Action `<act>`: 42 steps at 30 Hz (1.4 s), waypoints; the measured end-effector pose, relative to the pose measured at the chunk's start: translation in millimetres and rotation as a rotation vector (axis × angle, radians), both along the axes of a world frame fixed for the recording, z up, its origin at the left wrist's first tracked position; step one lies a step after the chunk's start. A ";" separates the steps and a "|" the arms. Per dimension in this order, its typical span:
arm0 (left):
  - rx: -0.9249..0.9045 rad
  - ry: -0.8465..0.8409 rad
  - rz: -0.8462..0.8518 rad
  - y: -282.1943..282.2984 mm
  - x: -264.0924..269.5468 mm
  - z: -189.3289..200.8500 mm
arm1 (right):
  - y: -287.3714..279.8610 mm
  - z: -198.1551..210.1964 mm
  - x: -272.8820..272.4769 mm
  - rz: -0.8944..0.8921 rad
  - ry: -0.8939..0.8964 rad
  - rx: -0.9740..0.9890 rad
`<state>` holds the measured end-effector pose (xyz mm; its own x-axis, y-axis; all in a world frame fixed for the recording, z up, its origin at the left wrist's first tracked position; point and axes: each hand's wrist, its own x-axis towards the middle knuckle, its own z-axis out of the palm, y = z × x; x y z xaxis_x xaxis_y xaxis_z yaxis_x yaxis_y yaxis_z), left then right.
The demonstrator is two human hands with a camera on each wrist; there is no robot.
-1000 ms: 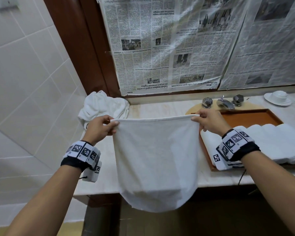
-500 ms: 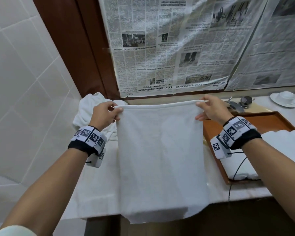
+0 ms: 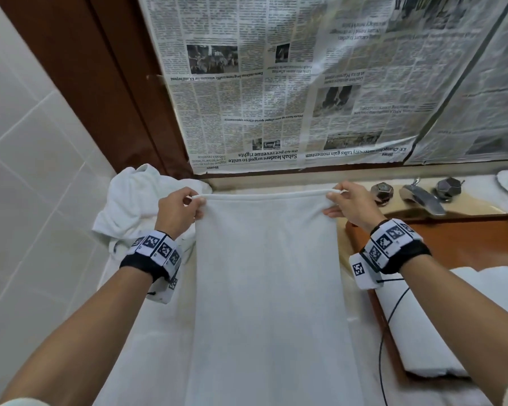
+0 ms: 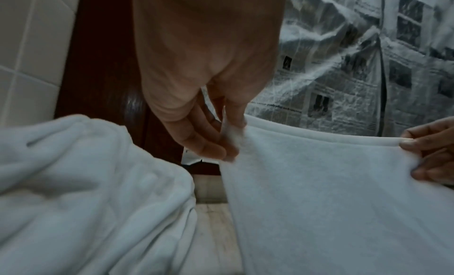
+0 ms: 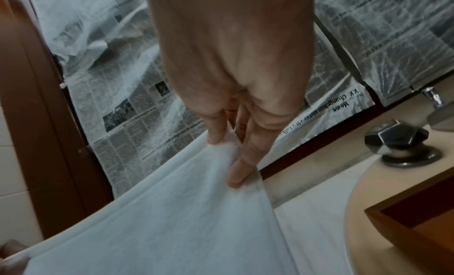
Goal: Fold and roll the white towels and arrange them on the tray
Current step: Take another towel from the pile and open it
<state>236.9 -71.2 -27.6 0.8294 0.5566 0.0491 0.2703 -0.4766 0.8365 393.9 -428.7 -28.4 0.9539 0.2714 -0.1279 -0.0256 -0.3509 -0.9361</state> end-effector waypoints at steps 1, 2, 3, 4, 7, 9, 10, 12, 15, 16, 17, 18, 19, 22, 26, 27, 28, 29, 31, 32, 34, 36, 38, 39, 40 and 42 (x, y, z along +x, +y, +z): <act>-0.013 -0.008 0.017 0.9 6.8 -5.0 | 2.5 -4.8 7.8 0.000 0.018 0.010; 0.006 -0.013 0.032 3.6 14.3 -12.1 | 5.0 -11.0 15.7 -0.006 0.034 0.025; 0.039 -0.011 0.040 6.7 22.4 -19.7 | 8.0 -18.3 23.6 -0.018 0.051 0.038; 0.065 -0.001 0.041 9.9 29.9 -28.1 | 10.9 -27.6 31.6 -0.030 0.068 0.055; 0.108 0.047 0.039 18.0 52.1 -59.6 | 24.8 -56.0 51.5 -0.062 0.130 0.080; 0.129 0.103 0.040 19.4 65.8 -81.2 | 34.3 -79.9 61.9 -0.105 0.161 0.041; 0.141 0.139 0.035 20.0 72.7 -90.5 | 37.9 -91.8 66.6 -0.131 0.175 0.018; 0.161 0.217 0.031 21.6 84.4 -108.1 | 43.8 -114.6 75.7 -0.156 0.176 -0.039; 0.194 0.273 0.033 25.0 96.3 -125.8 | 50.3 -137.1 81.2 -0.180 0.161 -0.133; 0.203 0.275 0.043 24.0 99.4 -127.2 | 51.9 -141.1 82.5 -0.185 0.150 -0.158; 0.212 0.275 0.051 23.5 102.5 -128.9 | 54.1 -141.7 83.0 -0.187 0.137 -0.182; 0.222 0.277 0.053 22.8 104.5 -130.7 | 56.6 -138.8 82.1 -0.195 0.135 -0.186; 0.231 0.274 0.043 21.7 105.2 -133.1 | 59.2 -134.3 79.2 -0.197 0.146 -0.175; 0.281 0.188 -0.062 10.7 93.7 -145.0 | 70.2 -124.0 54.2 -0.154 0.033 -0.202; 0.461 0.239 -0.261 -35.2 65.6 -157.1 | 93.7 -136.7 -1.1 0.263 -0.291 -0.470; 0.473 0.313 -0.324 -46.7 64.4 -156.7 | 101.9 -142.9 -8.4 0.389 -0.315 -0.594; 0.484 0.385 -0.368 -54.9 67.1 -158.8 | 110.6 -147.6 -11.9 0.478 -0.318 -0.708; 0.497 0.442 -0.393 -59.7 72.5 -161.1 | 118.2 -150.4 -12.7 0.529 -0.316 -0.797; 0.526 0.539 -0.403 -60.6 81.6 -166.0 | 124.7 -154.5 -6.5 0.576 -0.297 -0.898; 0.551 0.573 -0.392 -57.5 81.2 -168.7 | 122.3 -154.6 -2.4 0.574 -0.281 -0.937; 0.591 0.614 -0.347 -44.0 75.7 -172.1 | 107.7 -159.6 9.0 0.543 -0.235 -0.996; 0.556 0.633 -0.292 -25.2 68.5 -172.0 | 86.4 -158.1 21.2 0.471 -0.162 -1.030; 0.521 0.598 -0.241 -10.6 57.7 -168.9 | 67.5 -152.7 26.1 0.387 -0.123 -1.068; 0.522 0.573 -0.225 -9.0 51.1 -166.7 | 61.9 -150.1 22.6 0.356 -0.124 -1.072; 0.517 0.558 -0.220 -11.9 43.0 -163.6 | 59.8 -148.0 14.4 0.350 -0.143 -1.058; 0.486 0.550 -0.244 -32.5 26.3 -160.9 | 65.7 -145.4 -15.4 0.426 -0.221 -1.000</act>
<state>263.2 -103.7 -188.5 0.9015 0.3764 -0.2133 0.4267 -0.8554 0.2937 378.5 -362.9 -173.7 0.8362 0.4520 -0.3106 0.4093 -0.8913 -0.1951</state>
